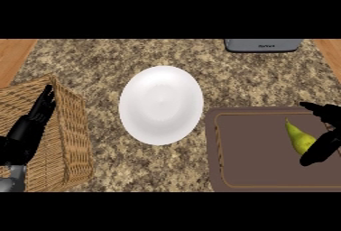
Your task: Pick the pear from the tray and place it in the plate
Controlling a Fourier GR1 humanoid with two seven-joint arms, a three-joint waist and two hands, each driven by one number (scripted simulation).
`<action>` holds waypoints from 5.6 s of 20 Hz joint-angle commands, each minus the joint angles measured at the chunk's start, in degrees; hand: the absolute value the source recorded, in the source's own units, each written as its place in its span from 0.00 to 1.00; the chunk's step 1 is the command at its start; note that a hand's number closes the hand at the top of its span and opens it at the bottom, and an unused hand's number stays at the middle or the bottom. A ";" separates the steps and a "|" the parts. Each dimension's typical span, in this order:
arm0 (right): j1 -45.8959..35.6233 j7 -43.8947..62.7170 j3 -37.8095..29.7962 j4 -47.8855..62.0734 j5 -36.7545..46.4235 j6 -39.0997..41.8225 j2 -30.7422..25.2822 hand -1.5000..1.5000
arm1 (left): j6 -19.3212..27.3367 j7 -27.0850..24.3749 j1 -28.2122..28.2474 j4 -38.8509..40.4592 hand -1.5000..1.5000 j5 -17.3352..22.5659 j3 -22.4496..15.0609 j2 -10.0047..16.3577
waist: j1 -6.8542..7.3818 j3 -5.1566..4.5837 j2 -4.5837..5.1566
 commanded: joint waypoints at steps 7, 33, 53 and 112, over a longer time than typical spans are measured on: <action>-1.32 -1.62 1.91 5.28 5.26 1.02 3.79 0.00 | 2.01 -1.39 1.32 3.47 0.50 -0.92 -3.81 -7.45 | -0.26 -1.64 1.09; 6.14 -7.46 4.80 2.16 25.25 -20.04 15.34 1.00 | 1.33 -0.03 4.35 2.60 0.50 1.56 -1.08 -4.31 | -3.68 -1.93 -0.32; 18.70 23.41 20.19 -38.82 82.65 -37.28 26.88 1.00 | 2.45 0.94 8.09 -1.85 0.50 3.75 0.47 -1.63 | -6.20 -2.19 -1.11; -7.83 18.12 2.42 -2.93 70.15 -81.94 50.49 0.00 | 1.37 0.43 0.00 2.52 0.50 2.47 -3.21 -4.59 | 0.02 -1.56 0.92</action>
